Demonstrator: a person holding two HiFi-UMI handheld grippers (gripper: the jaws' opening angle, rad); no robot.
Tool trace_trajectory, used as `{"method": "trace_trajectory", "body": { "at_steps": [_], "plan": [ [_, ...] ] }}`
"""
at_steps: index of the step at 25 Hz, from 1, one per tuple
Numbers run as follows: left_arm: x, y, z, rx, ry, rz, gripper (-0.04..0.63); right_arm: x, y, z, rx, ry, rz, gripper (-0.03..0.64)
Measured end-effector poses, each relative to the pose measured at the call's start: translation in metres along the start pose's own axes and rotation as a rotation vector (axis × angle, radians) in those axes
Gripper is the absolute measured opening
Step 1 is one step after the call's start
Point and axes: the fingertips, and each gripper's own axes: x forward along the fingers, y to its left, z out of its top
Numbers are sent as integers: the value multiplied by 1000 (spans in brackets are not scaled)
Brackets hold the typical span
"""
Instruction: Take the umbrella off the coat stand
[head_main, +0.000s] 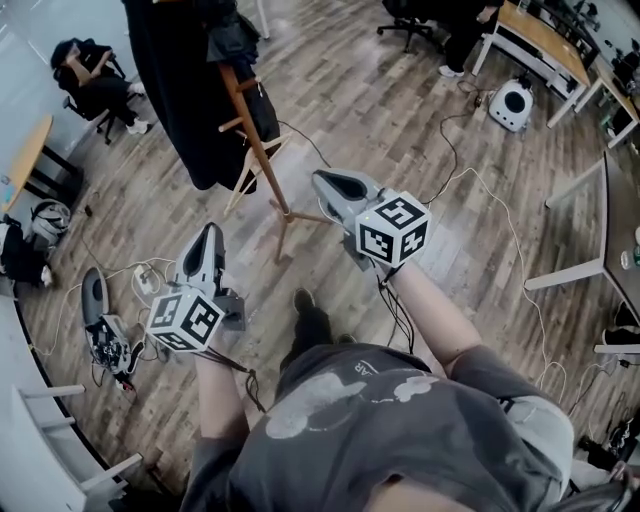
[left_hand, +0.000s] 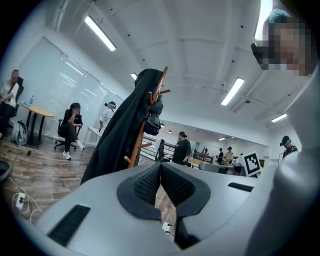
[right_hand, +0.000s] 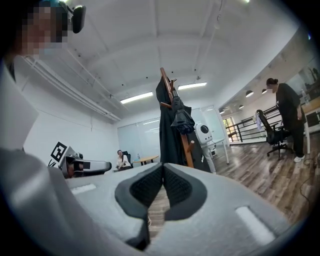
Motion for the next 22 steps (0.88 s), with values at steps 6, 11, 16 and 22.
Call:
{"method": "trace_trajectory", "body": {
  "at_steps": [6, 11, 16, 22],
  "plan": [
    [53, 23, 35, 42, -38, -49, 3, 43, -31, 23, -15, -7, -21, 104],
    [98, 50, 62, 60, -47, -71, 3, 97, -45, 45, -34, 17, 5, 188],
    [130, 69, 87, 88, -52, -95, 3, 145, -58, 67, -45, 24, 4, 358],
    [156, 92, 111, 137, -69, -94, 3, 187, -74, 106, -109, -44, -20, 411]
  ]
}}
